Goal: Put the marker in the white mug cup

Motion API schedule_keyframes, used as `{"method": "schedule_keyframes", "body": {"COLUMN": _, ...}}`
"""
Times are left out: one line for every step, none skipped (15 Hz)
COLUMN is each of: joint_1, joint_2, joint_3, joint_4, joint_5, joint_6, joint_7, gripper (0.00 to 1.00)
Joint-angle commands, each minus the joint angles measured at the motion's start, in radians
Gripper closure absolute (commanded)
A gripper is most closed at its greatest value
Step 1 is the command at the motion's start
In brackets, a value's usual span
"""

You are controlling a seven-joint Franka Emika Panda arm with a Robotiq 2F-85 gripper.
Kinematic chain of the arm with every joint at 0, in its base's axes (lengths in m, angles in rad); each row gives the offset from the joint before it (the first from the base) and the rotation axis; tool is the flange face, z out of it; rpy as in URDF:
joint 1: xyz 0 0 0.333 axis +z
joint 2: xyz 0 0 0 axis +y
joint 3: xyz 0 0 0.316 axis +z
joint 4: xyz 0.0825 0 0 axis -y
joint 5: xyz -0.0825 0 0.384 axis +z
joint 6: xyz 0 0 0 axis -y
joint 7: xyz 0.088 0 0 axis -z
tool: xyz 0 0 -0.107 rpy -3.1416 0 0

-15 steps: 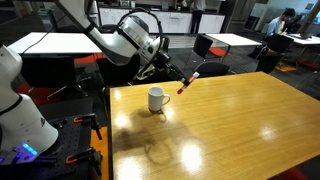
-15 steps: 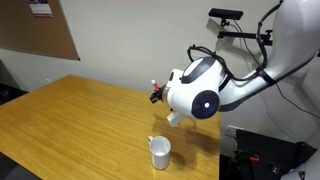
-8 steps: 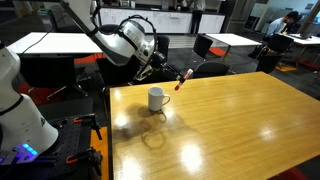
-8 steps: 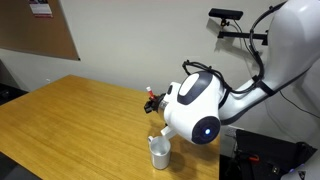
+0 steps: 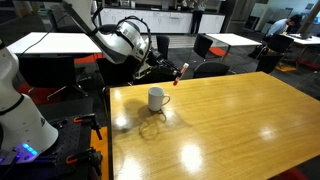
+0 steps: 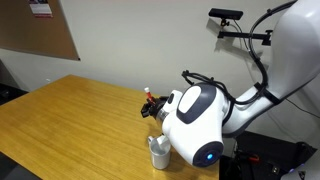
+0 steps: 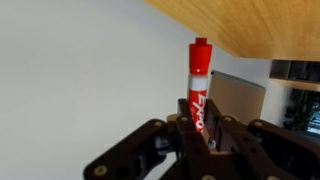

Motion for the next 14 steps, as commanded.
{"method": "schedule_keyframes", "body": {"joint_1": 0.023, "joint_2": 0.011, "joint_3": 0.023, "joint_4": -0.019, "joint_5": 0.014, "joint_6": -0.065, "joint_7": 0.039, "gripper": 0.95}}
{"method": "schedule_keyframes", "body": {"joint_1": 0.027, "joint_2": 0.016, "joint_3": 0.028, "joint_4": -0.022, "joint_5": 0.021, "joint_6": -0.073, "joint_7": 0.045, "gripper": 0.95}}
{"method": "schedule_keyframes", "body": {"joint_1": 0.030, "joint_2": 0.021, "joint_3": 0.031, "joint_4": -0.025, "joint_5": 0.028, "joint_6": -0.076, "joint_7": 0.045, "gripper": 0.95}}
{"method": "schedule_keyframes", "body": {"joint_1": 0.034, "joint_2": 0.025, "joint_3": 0.035, "joint_4": -0.027, "joint_5": 0.039, "joint_6": -0.078, "joint_7": 0.044, "gripper": 0.95}}
{"method": "schedule_keyframes", "body": {"joint_1": 0.036, "joint_2": 0.030, "joint_3": 0.040, "joint_4": -0.030, "joint_5": 0.048, "joint_6": -0.080, "joint_7": 0.044, "gripper": 0.95}}
{"method": "schedule_keyframes", "body": {"joint_1": 0.038, "joint_2": 0.034, "joint_3": 0.044, "joint_4": -0.032, "joint_5": 0.059, "joint_6": -0.080, "joint_7": 0.043, "gripper": 0.95}}
{"method": "schedule_keyframes", "body": {"joint_1": 0.040, "joint_2": 0.036, "joint_3": 0.049, "joint_4": -0.034, "joint_5": 0.070, "joint_6": -0.080, "joint_7": 0.040, "gripper": 0.95}}
{"method": "schedule_keyframes", "body": {"joint_1": 0.045, "joint_2": 0.038, "joint_3": 0.053, "joint_4": -0.037, "joint_5": 0.080, "joint_6": -0.083, "joint_7": 0.039, "gripper": 0.95}}
{"method": "schedule_keyframes", "body": {"joint_1": 0.050, "joint_2": 0.040, "joint_3": 0.056, "joint_4": -0.039, "joint_5": 0.086, "joint_6": -0.084, "joint_7": 0.041, "gripper": 0.95}}
{"method": "schedule_keyframes", "body": {"joint_1": 0.056, "joint_2": 0.040, "joint_3": 0.060, "joint_4": -0.042, "joint_5": 0.090, "joint_6": -0.091, "joint_7": 0.045, "gripper": 0.95}}
{"method": "schedule_keyframes", "body": {"joint_1": 0.061, "joint_2": 0.041, "joint_3": 0.064, "joint_4": -0.045, "joint_5": 0.087, "joint_6": -0.101, "joint_7": 0.053, "gripper": 0.95}}
{"method": "schedule_keyframes", "body": {"joint_1": 0.066, "joint_2": 0.042, "joint_3": 0.069, "joint_4": -0.048, "joint_5": 0.092, "joint_6": -0.112, "joint_7": 0.053, "gripper": 0.95}}
{"method": "schedule_keyframes", "body": {"joint_1": 0.071, "joint_2": 0.043, "joint_3": 0.074, "joint_4": -0.050, "joint_5": 0.093, "joint_6": -0.122, "joint_7": 0.056, "gripper": 0.95}}
{"method": "schedule_keyframes", "body": {"joint_1": 0.076, "joint_2": 0.044, "joint_3": 0.079, "joint_4": -0.052, "joint_5": 0.098, "joint_6": -0.135, "joint_7": 0.059, "gripper": 0.95}}
